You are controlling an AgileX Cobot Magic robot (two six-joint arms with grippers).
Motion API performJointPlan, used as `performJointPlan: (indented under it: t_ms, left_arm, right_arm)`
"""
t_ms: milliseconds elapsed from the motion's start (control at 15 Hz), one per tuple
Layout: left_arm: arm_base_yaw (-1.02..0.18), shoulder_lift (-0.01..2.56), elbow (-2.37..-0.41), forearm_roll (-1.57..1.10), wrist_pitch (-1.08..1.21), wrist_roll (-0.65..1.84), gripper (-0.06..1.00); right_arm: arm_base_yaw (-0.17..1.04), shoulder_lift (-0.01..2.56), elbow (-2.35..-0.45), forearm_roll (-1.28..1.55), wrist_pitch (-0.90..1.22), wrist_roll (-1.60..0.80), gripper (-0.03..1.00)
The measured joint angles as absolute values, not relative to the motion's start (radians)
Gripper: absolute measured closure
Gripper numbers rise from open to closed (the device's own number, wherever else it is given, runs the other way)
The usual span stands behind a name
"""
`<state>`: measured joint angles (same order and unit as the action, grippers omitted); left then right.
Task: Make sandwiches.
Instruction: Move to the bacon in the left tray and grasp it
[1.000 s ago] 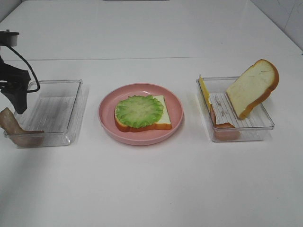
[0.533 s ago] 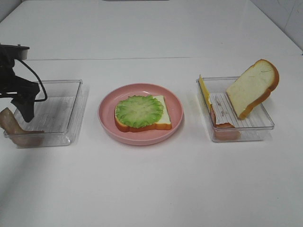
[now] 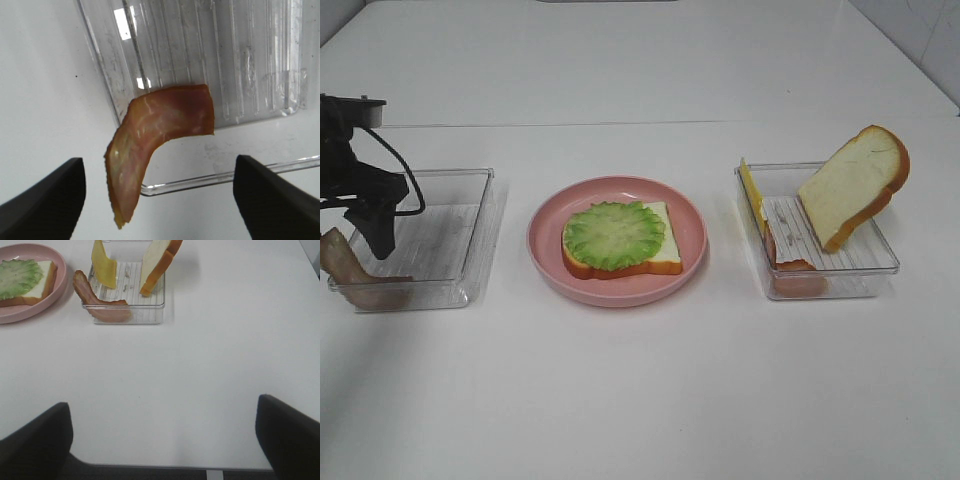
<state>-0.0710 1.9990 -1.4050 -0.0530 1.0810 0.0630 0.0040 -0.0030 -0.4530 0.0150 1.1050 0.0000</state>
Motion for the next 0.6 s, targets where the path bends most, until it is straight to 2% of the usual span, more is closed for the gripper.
performJointPlan:
  t_ms: [600]
  left_arm:
    - [-0.071, 2.021, -1.405, -0.053, 1.104, 0.067, 0.21]
  right_arm:
    - [0.004, -0.003, -0.453, 0.015, 1.105, 0.000, 0.01]
